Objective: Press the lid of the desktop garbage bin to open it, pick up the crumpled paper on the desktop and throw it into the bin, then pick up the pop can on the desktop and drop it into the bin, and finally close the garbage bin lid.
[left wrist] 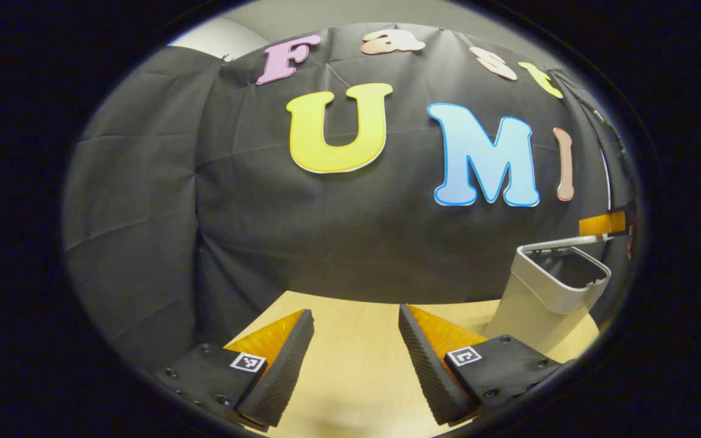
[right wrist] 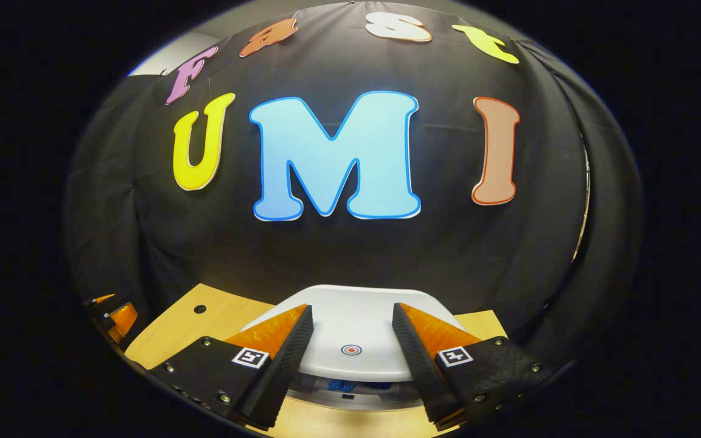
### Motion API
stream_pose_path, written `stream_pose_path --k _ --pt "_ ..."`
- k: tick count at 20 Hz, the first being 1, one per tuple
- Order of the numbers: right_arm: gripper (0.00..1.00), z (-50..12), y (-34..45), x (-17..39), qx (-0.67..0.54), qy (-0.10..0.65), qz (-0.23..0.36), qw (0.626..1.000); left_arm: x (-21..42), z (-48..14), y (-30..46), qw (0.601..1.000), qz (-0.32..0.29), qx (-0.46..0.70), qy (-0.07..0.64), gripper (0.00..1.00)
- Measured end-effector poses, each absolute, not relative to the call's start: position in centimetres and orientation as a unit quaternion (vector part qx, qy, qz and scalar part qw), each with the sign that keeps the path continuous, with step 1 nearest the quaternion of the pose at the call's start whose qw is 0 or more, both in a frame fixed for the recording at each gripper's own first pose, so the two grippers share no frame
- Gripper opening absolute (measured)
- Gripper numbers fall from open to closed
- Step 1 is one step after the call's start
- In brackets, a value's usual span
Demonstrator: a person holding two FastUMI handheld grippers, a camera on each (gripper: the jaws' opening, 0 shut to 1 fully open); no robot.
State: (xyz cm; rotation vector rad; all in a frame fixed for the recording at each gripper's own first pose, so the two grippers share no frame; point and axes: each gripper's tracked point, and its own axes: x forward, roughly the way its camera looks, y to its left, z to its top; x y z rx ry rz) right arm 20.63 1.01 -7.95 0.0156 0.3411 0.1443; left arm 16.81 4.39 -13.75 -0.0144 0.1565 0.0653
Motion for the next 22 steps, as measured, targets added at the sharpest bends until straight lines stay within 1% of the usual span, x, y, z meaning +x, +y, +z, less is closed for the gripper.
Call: stream_pose_path --k 3,4,7,8,9,10,15,16,19,20,21,22 --pt "0.86 -10.0 1.1 20.0 0.007 0.188 0.070 0.980 16.9 -14.0 4.5 0.996 0.035 -0.009 0.081 0.99" --pt "0.86 -10.6 1.2 19.9 0.004 0.192 0.069 0.979 16.9 -14.0 4.5 0.996 0.035 -0.010 0.081 0.92" --pt "0.86 -11.8 1.3 19.7 -0.005 0.202 0.068 0.977 17.0 -14.1 4.5 0.996 0.036 -0.010 0.083 0.92" --pt "0.86 -11.6 1.3 19.7 -0.008 0.195 0.066 0.979 17.0 -14.1 4.5 0.996 0.036 -0.010 0.083 0.93" --pt "0.83 -11.8 1.3 19.7 -0.011 0.196 0.066 0.978 17.1 -14.3 4.5 0.996 0.036 -0.010 0.083 0.93" --pt "0.86 -11.7 1.3 19.7 -0.011 0.192 0.065 0.979 17.1 -14.4 4.6 0.996 0.036 -0.010 0.084 0.93" --pt "0.87 -11.8 1.3 19.4 -0.010 0.183 0.065 0.981 17.6 -14.6 4.2 0.996 0.034 -0.010 0.087 0.93" --pt "0.87 -11.9 1.3 19.4 -0.009 0.179 0.065 0.982 17.7 -14.6 4.1 0.996 0.032 -0.010 0.087 0.99" --pt "0.87 -11.9 1.3 19.4 0.000 0.168 0.061 0.984 17.7 -14.7 3.8 0.996 0.030 -0.010 0.088 0.99" --pt "0.87 -12.0 1.4 19.4 0.000 0.162 0.062 0.985 17.8 -14.7 3.8 0.996 0.029 -0.010 0.089 0.92" --pt "0.87 -12.0 1.4 19.3 -0.002 0.156 0.062 0.986 17.9 -14.8 3.8 0.996 0.029 -0.010 0.089 0.99" --pt "0.87 -12.1 1.4 19.3 -0.003 0.148 0.061 0.987 17.9 -14.8 3.7 0.996 0.028 -0.010 0.090 0.99"
